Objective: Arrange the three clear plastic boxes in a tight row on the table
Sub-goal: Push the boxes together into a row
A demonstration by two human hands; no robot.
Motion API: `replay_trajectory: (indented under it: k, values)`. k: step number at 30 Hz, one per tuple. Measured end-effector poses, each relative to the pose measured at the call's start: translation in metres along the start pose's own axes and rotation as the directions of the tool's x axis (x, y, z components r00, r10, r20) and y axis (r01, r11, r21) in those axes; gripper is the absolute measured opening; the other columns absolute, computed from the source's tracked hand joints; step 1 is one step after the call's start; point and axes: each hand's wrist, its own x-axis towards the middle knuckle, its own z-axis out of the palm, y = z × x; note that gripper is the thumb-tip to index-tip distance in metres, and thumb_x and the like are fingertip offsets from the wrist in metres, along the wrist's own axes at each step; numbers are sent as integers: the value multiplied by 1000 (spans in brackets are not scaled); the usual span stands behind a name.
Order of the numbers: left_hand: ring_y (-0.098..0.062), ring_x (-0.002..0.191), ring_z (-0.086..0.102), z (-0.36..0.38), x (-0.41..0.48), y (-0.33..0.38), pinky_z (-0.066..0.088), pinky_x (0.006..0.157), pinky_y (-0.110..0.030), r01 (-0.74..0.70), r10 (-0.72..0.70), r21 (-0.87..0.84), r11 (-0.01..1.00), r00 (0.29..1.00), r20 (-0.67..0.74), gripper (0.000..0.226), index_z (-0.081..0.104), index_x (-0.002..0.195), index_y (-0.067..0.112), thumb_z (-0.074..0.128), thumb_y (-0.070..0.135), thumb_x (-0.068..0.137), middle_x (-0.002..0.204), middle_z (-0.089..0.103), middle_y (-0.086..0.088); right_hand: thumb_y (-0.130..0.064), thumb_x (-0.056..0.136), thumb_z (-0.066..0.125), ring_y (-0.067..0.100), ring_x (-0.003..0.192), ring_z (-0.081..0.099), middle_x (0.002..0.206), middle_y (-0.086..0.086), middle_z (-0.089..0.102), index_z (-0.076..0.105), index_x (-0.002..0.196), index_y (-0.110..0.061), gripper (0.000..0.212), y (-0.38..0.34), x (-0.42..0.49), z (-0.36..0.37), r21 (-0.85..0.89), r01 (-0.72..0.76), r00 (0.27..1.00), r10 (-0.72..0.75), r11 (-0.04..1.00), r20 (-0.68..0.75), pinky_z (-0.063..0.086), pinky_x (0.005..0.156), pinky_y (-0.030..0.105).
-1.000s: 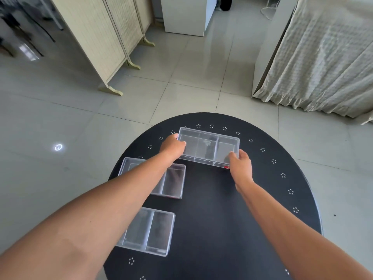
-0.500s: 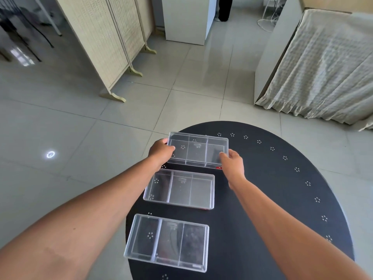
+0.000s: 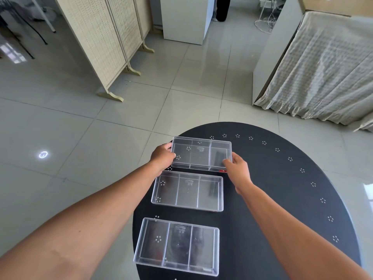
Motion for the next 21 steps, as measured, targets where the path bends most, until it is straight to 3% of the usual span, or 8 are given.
replay_trajectory:
  k: [7,14,19,21]
  values:
    - [-25,135,47,-4,4,0,41,110,-41,-12,12,22,1000,1000,9,60,36,149,18,48,1,93,151,45,-8,-8,92,44,12,94,68,102,-11,72,64,121,-29,40,5,5,4,-47,50,999,-50,998,2,53,80,30]
    - [-26,133,49,-6,5,-2,43,109,-44,-9,9,13,1000,1000,13,61,34,150,20,48,3,94,152,44,-8,-9,94,44,11,92,66,104,-9,71,62,124,-28,39,3,6,4,-57,49,999,-49,997,12,47,71,25]
    - [-26,135,47,-6,4,-3,41,110,-46,-4,3,28,1000,1000,27,64,31,152,21,50,4,94,154,40,-8,-9,94,46,15,96,66,113,-4,71,59,127,-26,40,3,5,4,-51,42,999,-41,998,16,48,77,26]
    - [-25,138,44,-8,1,-3,38,113,-45,-2,1,28,1000,999,42,66,28,153,22,52,7,94,156,38,-9,-13,95,48,17,104,64,127,-2,67,49,140,-23,46,3,5,5,-43,13,1000,-12,999,18,46,84,28]
